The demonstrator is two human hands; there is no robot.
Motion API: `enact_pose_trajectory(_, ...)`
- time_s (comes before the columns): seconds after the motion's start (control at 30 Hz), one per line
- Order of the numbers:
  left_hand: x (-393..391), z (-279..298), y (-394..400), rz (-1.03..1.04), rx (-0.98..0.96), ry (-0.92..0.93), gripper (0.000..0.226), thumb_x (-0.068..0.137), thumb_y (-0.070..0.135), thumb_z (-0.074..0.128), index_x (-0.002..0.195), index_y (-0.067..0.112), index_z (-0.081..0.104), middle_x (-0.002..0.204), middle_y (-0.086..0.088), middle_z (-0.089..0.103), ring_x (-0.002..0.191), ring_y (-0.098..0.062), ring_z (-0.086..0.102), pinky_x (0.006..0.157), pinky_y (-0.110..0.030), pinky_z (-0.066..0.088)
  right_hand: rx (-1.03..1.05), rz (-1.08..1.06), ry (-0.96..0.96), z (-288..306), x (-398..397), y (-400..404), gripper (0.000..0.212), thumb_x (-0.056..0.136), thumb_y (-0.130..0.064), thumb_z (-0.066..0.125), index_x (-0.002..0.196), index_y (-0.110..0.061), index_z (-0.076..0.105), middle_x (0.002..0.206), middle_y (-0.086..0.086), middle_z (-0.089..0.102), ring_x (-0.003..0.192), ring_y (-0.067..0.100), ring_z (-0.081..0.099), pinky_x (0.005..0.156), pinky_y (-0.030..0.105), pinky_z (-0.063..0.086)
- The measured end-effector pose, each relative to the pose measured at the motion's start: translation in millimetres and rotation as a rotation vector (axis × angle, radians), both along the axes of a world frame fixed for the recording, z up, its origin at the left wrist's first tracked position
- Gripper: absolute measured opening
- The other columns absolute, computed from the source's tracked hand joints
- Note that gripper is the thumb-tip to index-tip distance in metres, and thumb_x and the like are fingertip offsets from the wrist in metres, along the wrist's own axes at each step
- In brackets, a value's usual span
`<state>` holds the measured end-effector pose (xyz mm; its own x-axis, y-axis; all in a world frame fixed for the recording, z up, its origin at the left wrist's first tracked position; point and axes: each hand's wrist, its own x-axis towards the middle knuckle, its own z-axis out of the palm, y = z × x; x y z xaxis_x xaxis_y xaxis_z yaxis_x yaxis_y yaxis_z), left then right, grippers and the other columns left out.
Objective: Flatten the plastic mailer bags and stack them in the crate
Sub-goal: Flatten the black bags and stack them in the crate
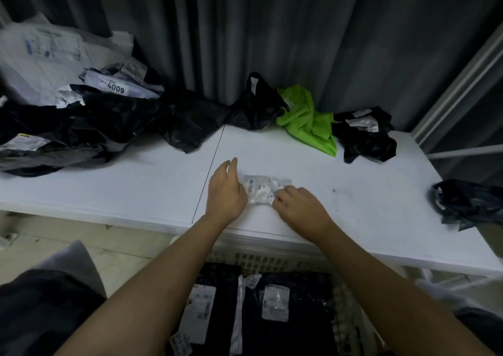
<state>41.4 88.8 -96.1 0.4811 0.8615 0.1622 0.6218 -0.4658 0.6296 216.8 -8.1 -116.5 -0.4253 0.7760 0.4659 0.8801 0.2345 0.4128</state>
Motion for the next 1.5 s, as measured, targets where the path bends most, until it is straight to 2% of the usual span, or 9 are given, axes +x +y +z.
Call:
enact_pose_trajectory(0.13,4,-8,-5,-0.126,-0.002,0.116,0.062,0.087,0.029,0.027,0.141,0.004,0.040,0.145,-0.015,0.042,0.134,-0.030,0.036,0.111,-0.038,0.026,-0.155,0.026,0.073,-10,-2,-17,0.011,0.071,-0.011,0.069,0.074,-0.011,0.059,0.080,0.007,0.058,0.072,0.025,0.054,0.060,0.033,0.040)
enact_pose_trajectory(0.27,9,-18,1,-0.214,0.049,0.248,0.055,0.096,0.038,0.022,0.144,0.016,0.038,0.151,-0.008,0.035,0.140,-0.027,0.028,0.113,-0.045,0.022,-0.097,-0.061,0.476,3,-8,-13,0.023,0.086,-0.027,0.054,0.074,-0.009,0.063,0.080,0.006,0.058,0.074,0.026,0.054,0.064,0.034,0.044)
enact_pose_trajectory(0.37,14,-18,4,-0.227,0.078,0.292,0.047,0.103,0.030,0.029,0.148,0.019,0.030,0.156,-0.003,0.025,0.145,-0.023,0.017,0.117,-0.044,0.012,-0.090,-0.327,0.772,15,-19,8,0.037,0.091,-0.027,0.038,0.103,-0.005,0.066,0.106,0.012,0.062,0.097,0.031,0.057,0.080,0.040,0.049)
enact_pose_trajectory(0.47,21,-15,2,-0.285,0.075,0.318,0.047,0.104,0.028,0.026,0.150,0.020,0.023,0.159,0.000,0.017,0.147,-0.020,0.009,0.118,-0.043,0.004,-0.332,-0.525,0.964,13,-29,30,0.045,0.101,-0.021,0.033,0.141,-0.003,0.042,0.149,0.016,0.036,0.139,0.028,0.030,0.114,0.035,0.024)
enact_pose_trajectory(0.6,27,-23,4,-0.354,0.036,0.405,0.050,0.104,0.027,0.022,0.152,0.020,0.015,0.160,0.002,0.010,0.148,-0.018,0.004,0.119,-0.044,-0.002,-0.523,-0.518,0.950,-4,-31,48,0.048,0.104,-0.020,0.026,0.150,-0.009,0.025,0.159,0.009,0.018,0.147,0.021,0.009,0.118,0.037,0.004)
enact_pose_trajectory(0.83,19,-45,12,-0.388,-0.005,0.452,0.052,0.104,0.033,0.018,0.154,0.023,0.006,0.161,0.005,0.001,0.148,-0.014,0.002,0.116,-0.045,-0.007,-0.542,-0.481,0.828,-33,-28,46,0.064,0.094,-0.037,0.010,0.148,-0.012,0.031,0.157,0.005,0.024,0.147,0.019,0.013,0.119,0.042,0.001)
enact_pose_trajectory(1.27,17,-55,15,-0.268,-0.046,0.485,0.054,0.104,0.038,0.013,0.154,0.023,-0.001,0.161,0.003,-0.006,0.147,-0.013,-0.010,0.117,-0.047,-0.011,-0.530,-0.501,0.757,-52,-29,39,0.082,0.083,-0.055,-0.006,0.154,-0.015,0.006,0.161,0.003,-0.002,0.148,0.016,-0.006,0.117,0.037,-0.009)
enact_pose_trajectory(1.37,19,-57,14,-0.213,-0.030,0.495,0.055,0.103,0.038,0.013,0.154,0.021,0.000,0.161,0.001,-0.004,0.147,-0.016,-0.009,0.116,-0.048,-0.011,-0.561,-0.490,0.771,-48,-28,39,0.075,0.090,-0.053,0.002,0.154,-0.013,0.006,0.161,0.003,-0.003,0.148,0.015,-0.007,0.118,0.037,-0.009)
enact_pose_trajectory(1.5,33,-46,9,-0.175,-0.007,0.413,0.055,0.104,0.037,0.014,0.154,0.018,0.001,0.161,-0.001,-0.005,0.147,-0.016,-0.011,0.115,-0.046,-0.012,-0.443,-0.535,0.980,-35,-23,41,0.054,0.103,-0.028,0.021,0.153,-0.010,0.008,0.161,0.004,0.002,0.148,0.013,-0.004,0.118,0.033,-0.009)
